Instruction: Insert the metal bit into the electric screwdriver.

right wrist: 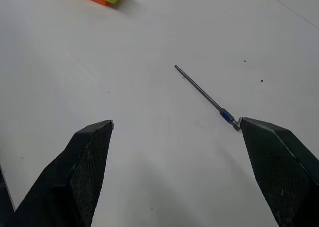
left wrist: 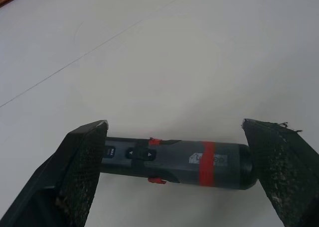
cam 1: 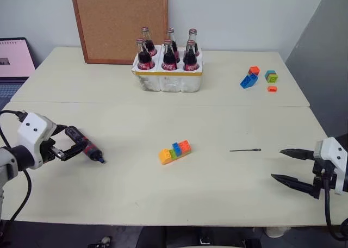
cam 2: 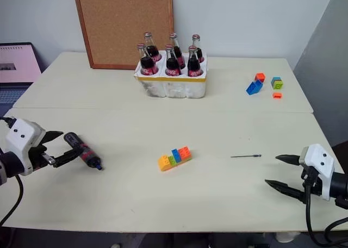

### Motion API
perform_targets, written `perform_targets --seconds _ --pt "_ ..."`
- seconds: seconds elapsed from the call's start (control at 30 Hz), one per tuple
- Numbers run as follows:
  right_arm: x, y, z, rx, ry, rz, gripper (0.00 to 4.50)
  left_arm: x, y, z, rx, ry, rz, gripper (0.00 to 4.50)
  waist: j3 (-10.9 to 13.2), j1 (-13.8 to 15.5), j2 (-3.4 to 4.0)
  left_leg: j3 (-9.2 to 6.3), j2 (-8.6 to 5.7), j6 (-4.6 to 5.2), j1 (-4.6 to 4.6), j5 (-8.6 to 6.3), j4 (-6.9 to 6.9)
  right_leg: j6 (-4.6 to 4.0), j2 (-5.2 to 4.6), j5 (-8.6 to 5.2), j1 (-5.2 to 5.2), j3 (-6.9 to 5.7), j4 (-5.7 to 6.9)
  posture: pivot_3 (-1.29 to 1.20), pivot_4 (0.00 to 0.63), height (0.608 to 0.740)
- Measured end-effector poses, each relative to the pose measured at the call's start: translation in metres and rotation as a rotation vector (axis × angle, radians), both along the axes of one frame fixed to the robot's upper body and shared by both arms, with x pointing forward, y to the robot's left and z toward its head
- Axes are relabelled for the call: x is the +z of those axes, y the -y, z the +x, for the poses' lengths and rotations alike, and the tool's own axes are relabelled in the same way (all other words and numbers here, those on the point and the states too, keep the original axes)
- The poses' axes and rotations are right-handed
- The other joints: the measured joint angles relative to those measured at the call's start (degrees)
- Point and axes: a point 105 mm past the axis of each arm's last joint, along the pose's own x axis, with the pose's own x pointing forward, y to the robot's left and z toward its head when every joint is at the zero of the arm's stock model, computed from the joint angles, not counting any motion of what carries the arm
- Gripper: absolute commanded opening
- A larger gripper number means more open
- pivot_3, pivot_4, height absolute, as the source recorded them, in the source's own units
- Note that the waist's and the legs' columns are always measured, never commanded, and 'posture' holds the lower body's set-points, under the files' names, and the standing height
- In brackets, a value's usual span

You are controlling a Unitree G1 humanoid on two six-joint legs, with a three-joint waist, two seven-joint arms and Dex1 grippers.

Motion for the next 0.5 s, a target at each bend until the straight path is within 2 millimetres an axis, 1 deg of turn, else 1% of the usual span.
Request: perform_targets --seconds 0.23,0.3,0.43,0.5 --pt "0.000 0.003 0.002 0.010 -0.003 -0.013 4.23 -0.003 -0.001 -0.004 0.005 -0.018 -0.001 4.49 0.00 0.00 0.00 -0.01 0.00 0.00 0.00 0.00 0.00 0.00 0.00 0.00 0.00 -0.01 0.00 0.00 0.150 0.740" --pt "0.001 0.004 0.004 0.012 0.004 -0.014 4.23 -0.001 0.000 -0.004 -0.001 -0.012 0.001 4.49 0.00 0.01 0.00 -0.01 -0.01 0.00 0.00 0.00 0.00 0.00 0.00 0.00 0.00 -0.01 0.00 0.00 0.150 0.740" --pt "0.001 0.002 0.007 0.031 0.014 -0.013 4.23 0.010 0.006 -0.003 -0.039 0.040 -0.028 4.49 0.00 0.00 0.00 0.01 -0.02 0.00 -0.01 0.00 0.00 0.00 0.01 0.00 0.00 0.00 0.00 0.00 0.150 0.740" --pt "0.000 0.000 0.008 0.042 0.011 -0.009 4.23 0.009 0.006 -0.004 -0.045 0.032 -0.025 4.49 0.00 -0.03 0.00 0.02 -0.02 0.00 -0.01 0.00 -0.01 -0.01 0.01 0.00 0.00 0.01 0.00 0.00 0.150 0.740"
